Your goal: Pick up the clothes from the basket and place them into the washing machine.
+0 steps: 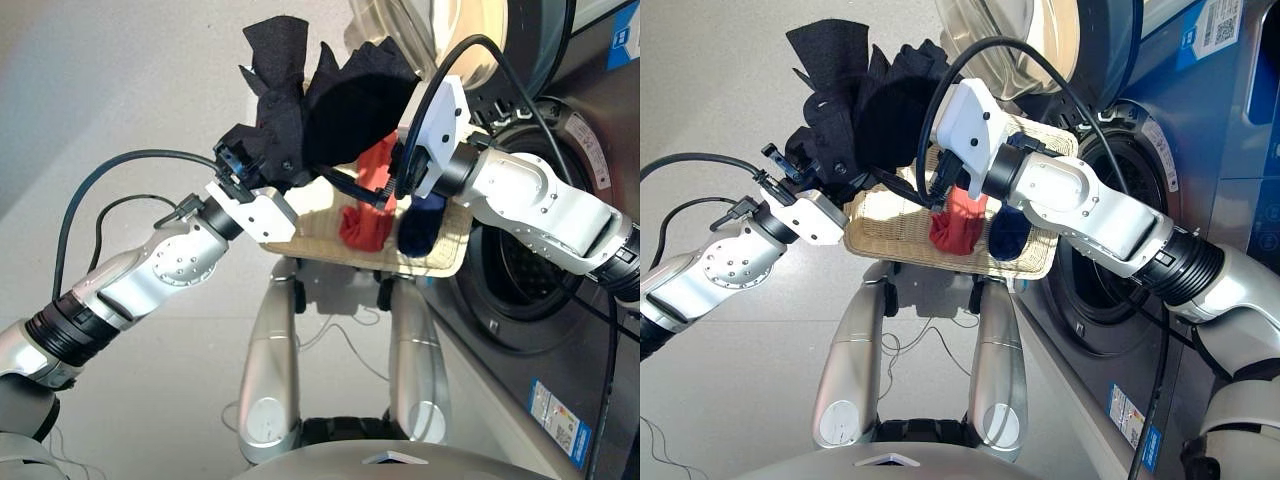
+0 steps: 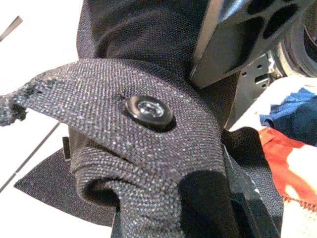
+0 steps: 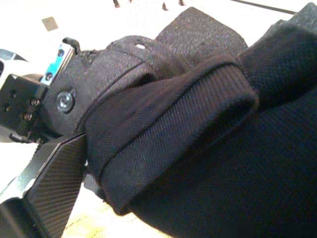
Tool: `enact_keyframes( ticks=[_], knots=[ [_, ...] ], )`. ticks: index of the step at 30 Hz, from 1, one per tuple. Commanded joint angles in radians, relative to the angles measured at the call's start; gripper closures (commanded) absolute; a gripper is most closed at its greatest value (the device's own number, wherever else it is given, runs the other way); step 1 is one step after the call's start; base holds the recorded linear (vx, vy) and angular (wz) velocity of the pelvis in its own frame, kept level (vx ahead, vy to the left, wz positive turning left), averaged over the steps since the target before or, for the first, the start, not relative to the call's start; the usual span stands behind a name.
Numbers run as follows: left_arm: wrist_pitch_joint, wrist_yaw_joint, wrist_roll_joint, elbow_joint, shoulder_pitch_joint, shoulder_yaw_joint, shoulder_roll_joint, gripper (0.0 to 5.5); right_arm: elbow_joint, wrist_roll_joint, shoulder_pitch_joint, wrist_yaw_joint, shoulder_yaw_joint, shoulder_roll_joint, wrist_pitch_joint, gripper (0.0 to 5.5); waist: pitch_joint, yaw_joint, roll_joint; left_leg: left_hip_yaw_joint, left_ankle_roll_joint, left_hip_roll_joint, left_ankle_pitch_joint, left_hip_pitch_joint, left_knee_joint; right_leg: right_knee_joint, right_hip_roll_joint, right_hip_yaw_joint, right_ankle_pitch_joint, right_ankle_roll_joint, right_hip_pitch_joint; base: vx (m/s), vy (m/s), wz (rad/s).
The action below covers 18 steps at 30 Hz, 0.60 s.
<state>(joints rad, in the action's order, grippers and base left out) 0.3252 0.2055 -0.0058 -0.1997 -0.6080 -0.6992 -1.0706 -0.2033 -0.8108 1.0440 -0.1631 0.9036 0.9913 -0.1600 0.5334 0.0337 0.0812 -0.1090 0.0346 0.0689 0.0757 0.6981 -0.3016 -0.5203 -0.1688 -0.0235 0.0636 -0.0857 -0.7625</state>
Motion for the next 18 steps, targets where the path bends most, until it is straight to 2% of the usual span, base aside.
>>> enact_keyframes(
  ticks=[1, 11, 18],
  knots=[
    [0.065, 0.007, 0.033, -0.122, -0.024, 0.015, 0.025, 5.5, -0.162, -0.038, 0.069, 0.002, -0.036, 0.124, -0.079, 0.0, -0.013, -0.041, -0.025, 0.005, 0.102, 0.086, -0.064, -0.039, -0.073, 0.052, 0.015, 0.012, -0.017, -0.049, 0.022, 0.0, 0.0, 0.0],
    [0.06, 0.004, 0.046, -0.11, -0.123, -0.073, 0.064, 5.5, -0.122, -0.063, 0.129, -0.002, 0.045, -0.031, -0.055, 0.0, -0.013, -0.034, -0.034, 0.007, 0.099, 0.083, -0.066, -0.031, -0.079, 0.046, 0.015, 0.015, -0.015, -0.045, 0.015, 0.0, 0.0, 0.0],
    [0.062, 0.004, 0.014, -0.115, -0.18, -0.121, 0.093, 5.5, -0.056, -0.064, 0.147, 0.012, 0.08, -0.137, -0.04, 0.0, -0.013, -0.028, -0.036, 0.02, 0.096, 0.08, -0.096, -0.012, -0.137, -0.006, 0.015, 0.022, 0.014, -0.035, 0.003, 0.0, 0.0, 0.0]
  ],
)
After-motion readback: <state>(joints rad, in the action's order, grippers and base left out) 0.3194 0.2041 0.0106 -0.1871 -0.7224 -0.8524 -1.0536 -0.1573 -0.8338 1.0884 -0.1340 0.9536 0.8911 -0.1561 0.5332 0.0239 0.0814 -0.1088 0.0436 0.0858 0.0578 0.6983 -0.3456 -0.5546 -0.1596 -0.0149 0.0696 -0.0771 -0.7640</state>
